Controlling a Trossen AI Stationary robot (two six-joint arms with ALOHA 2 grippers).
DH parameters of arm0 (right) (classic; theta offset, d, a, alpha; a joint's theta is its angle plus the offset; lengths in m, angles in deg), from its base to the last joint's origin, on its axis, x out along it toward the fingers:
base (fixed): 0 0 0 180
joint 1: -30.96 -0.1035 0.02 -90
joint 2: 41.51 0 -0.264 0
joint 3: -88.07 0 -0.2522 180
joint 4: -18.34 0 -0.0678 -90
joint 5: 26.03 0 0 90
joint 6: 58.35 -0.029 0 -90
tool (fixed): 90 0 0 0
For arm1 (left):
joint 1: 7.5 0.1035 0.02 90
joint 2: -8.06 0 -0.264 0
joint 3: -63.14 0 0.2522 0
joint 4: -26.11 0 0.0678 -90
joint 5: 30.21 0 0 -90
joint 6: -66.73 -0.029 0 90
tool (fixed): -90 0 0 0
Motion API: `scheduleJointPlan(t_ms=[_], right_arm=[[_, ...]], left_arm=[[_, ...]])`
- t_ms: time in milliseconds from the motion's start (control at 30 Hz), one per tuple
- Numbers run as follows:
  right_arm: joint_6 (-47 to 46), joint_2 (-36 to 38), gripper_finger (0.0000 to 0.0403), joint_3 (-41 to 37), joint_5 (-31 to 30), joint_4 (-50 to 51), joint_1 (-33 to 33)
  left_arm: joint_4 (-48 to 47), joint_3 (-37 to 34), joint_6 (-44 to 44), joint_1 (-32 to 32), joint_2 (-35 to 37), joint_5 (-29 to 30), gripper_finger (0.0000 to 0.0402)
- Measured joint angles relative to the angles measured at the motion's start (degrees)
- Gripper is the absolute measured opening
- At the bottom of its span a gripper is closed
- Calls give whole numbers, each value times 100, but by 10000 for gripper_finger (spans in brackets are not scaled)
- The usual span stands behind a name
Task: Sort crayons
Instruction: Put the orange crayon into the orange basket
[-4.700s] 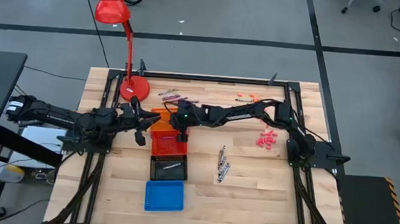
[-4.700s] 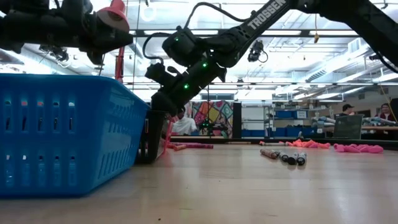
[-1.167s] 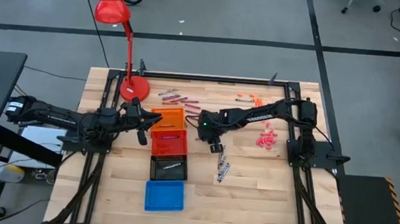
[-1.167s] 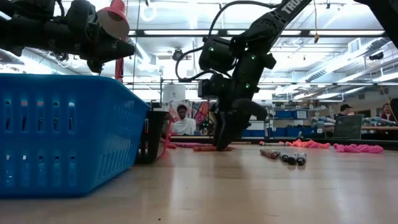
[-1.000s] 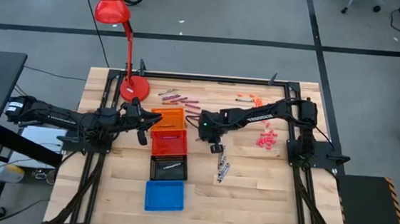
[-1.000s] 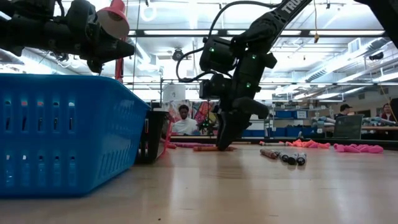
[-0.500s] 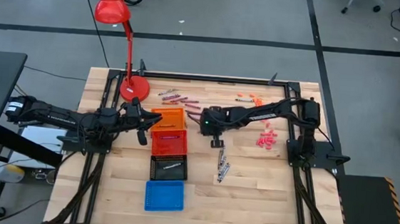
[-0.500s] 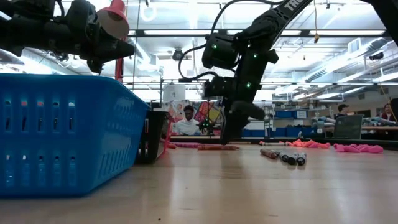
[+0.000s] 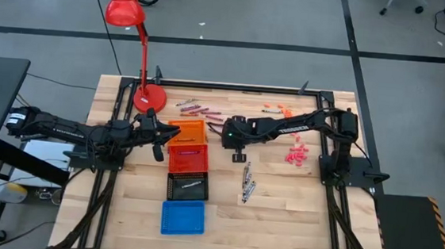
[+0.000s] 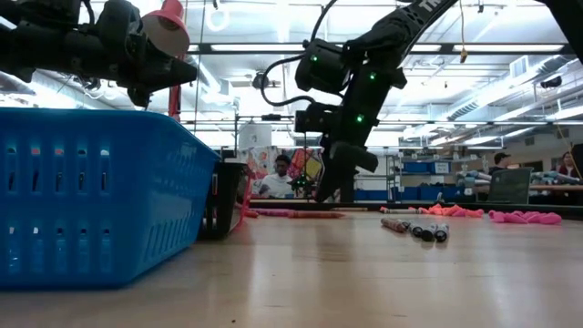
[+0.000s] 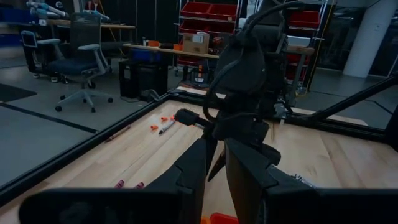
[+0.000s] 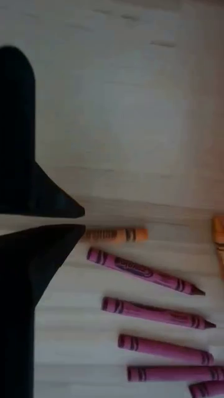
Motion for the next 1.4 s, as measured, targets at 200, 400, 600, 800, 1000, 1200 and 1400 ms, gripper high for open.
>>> scheduleJointPlan(t_ms=[200, 400, 600, 800, 1000, 1200, 1400], right_arm=[[-69, -25, 86, 4, 268, -36, 386], [-111, -25, 130, 4, 926, 9, 628], [-19, -49, 138, 2, 971, -5, 662], [-4, -49, 135, -290, 975, -424, 664], [-106, -41, 130, -585, 726, -741, 662], [-283, -33, 89, -629, 746, -708, 662], [-337, -27, 21, -629, 837, -589, 660]], left_arm=[[-4, 0, 0, -4, 0, 0, 71], [-2, 0, 0, -4, 0, 0, 71], [-2, 0, 0, -4, 1, 0, 71], [-4, 0, 0, -4, 0, 0, 71], [-2, 0, 0, -4, 0, 0, 71], [-2, 0, 0, -4, 0, 0, 71], [-2, 0, 0, -4, 0, 0, 71]])
